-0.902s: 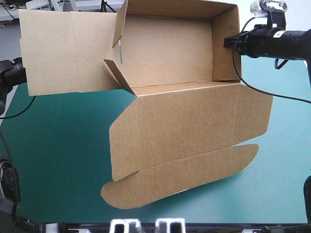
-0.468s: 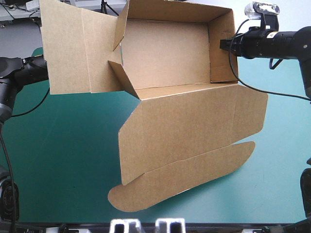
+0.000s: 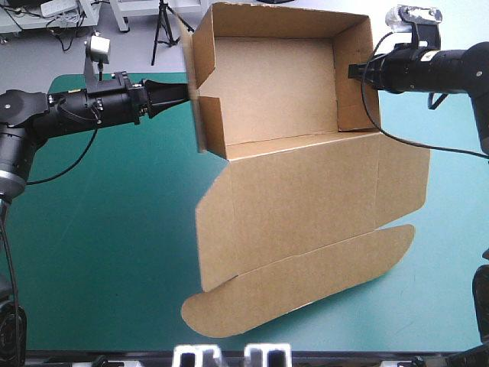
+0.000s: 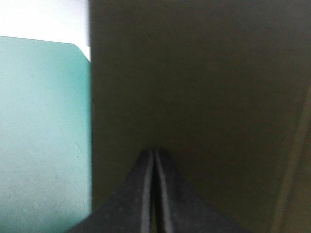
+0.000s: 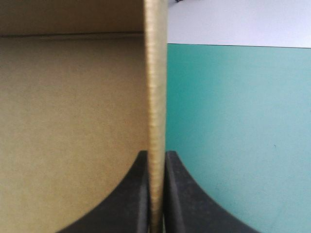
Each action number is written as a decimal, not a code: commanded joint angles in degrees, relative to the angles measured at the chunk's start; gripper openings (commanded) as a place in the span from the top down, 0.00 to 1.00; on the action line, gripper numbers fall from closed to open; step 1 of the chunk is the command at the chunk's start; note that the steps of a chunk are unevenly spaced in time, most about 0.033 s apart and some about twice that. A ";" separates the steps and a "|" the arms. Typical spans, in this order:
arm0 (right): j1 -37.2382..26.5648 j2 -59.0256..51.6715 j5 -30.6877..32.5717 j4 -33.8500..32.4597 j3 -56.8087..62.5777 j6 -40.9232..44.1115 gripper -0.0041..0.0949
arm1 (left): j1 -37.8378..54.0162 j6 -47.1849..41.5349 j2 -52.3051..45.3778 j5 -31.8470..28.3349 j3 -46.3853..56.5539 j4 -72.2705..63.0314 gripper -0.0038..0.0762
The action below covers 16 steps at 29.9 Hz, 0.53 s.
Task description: Fold the box
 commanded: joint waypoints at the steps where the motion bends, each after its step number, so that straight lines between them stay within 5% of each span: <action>1: 0.09 -2.06 -3.21 2.63 -1.72 0.64 0.97 | -2.43 -0.13 -2.34 4.05 -1.65 -3.76 0.96; 16: 6.29 -0.28 -5.01 -4.89 -1.72 3.27 0.97 | -4.86 0.95 -2.23 2.26 -1.65 0.49 0.96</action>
